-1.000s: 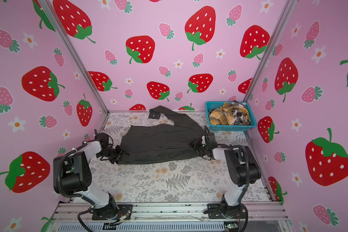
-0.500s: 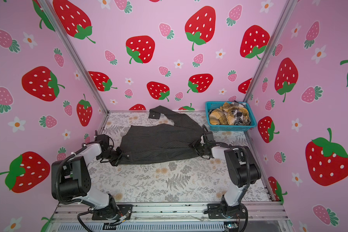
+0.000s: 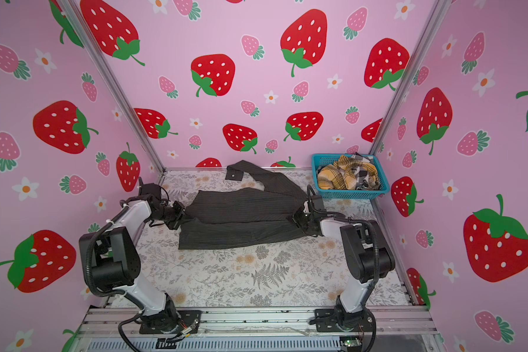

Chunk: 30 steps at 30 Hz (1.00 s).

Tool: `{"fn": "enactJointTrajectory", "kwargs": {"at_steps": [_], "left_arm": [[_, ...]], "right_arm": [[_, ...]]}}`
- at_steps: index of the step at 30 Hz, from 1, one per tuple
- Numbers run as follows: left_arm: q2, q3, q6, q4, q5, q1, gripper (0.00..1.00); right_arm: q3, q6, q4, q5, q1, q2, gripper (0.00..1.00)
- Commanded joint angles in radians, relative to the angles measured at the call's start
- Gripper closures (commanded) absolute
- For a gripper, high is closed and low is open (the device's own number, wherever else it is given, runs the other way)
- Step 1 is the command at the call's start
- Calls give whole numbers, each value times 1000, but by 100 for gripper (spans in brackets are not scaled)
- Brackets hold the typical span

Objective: Fold and stack the long sleeve shirts

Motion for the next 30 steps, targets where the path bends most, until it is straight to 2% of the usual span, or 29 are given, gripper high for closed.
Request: {"fn": "enactJointTrajectory", "kwargs": {"at_steps": [1,4,10,13,18,21,22,24,25,27,28,30], "left_arm": [[-11,90,-47,-16,54,4,100],[-37,44,-23,-13,17,15,100],[16,-221,26,107,-38,52,100],[69,-263,29,126,-37,62,100],[30,-254,33,99,-86,63,100],[29,-227,33,80,-78,64,100],[32,-220,30,76,-70,64,100],[35,-204,28,63,-54,64,100],[36,-199,30,57,-49,64,90],[27,-204,23,52,-43,63,68],[17,-212,18,53,-43,63,63],[-4,-234,10,63,-35,61,62]], "right_arm": [[-62,37,125,-3,-18,-60,100],[-128,14,199,4,-24,-77,100],[-248,-12,434,-77,17,-19,100],[-273,-17,442,-88,33,-4,100],[-282,-48,378,-42,33,-36,100],[-250,-75,300,-12,31,-31,99],[-243,-78,282,-5,30,-33,89],[-244,-61,275,7,28,-40,62],[-243,-54,270,9,30,-41,54],[-236,-42,263,7,33,-51,52],[-231,-37,252,10,35,-57,53],[-224,-37,234,19,36,-72,62]]}}
